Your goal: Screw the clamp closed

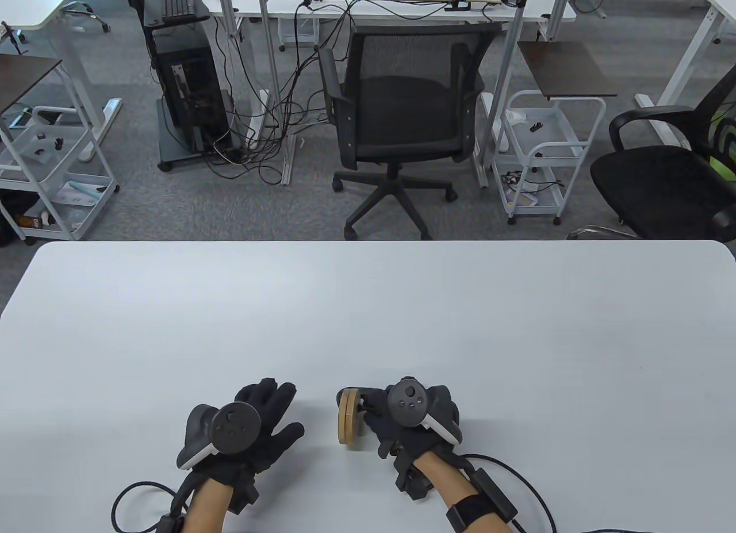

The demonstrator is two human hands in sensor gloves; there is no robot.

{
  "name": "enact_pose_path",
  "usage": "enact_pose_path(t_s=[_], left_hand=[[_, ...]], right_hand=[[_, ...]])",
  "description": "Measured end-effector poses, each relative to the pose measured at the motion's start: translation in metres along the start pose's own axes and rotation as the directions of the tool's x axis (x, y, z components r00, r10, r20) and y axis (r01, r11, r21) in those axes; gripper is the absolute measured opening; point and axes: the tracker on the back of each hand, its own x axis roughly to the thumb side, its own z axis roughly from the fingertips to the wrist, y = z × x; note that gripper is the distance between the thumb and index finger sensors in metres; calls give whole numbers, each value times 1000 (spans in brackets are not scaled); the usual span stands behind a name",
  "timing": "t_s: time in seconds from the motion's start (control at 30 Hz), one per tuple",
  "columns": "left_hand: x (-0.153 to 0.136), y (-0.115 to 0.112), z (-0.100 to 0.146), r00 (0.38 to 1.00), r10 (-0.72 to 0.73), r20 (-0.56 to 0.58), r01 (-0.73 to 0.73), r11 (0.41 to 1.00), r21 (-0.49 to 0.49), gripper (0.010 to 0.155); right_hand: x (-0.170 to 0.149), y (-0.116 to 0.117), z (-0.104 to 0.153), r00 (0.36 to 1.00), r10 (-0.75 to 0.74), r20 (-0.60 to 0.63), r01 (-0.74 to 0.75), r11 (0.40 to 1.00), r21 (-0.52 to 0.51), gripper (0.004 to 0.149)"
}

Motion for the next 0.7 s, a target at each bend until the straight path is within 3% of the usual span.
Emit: enact_pose_path(t_s=[0.4,0.53,0.7], left_hand=[[-7,-5,-1,999,37,-16,-37,998,-52,79],[-12,-6,-2,998,44,-34,-47,997,-66,80],[-14,-8,-4,998,45,-50,-50,993,-103,80]], right_hand=[[-4,-1,3,1000,-19,11,19,999,29,62],[-6,-16,14,994,-59,88,64,997,-52,66],[-16,-43,33,987,-24,160,33,998,-53,77]])
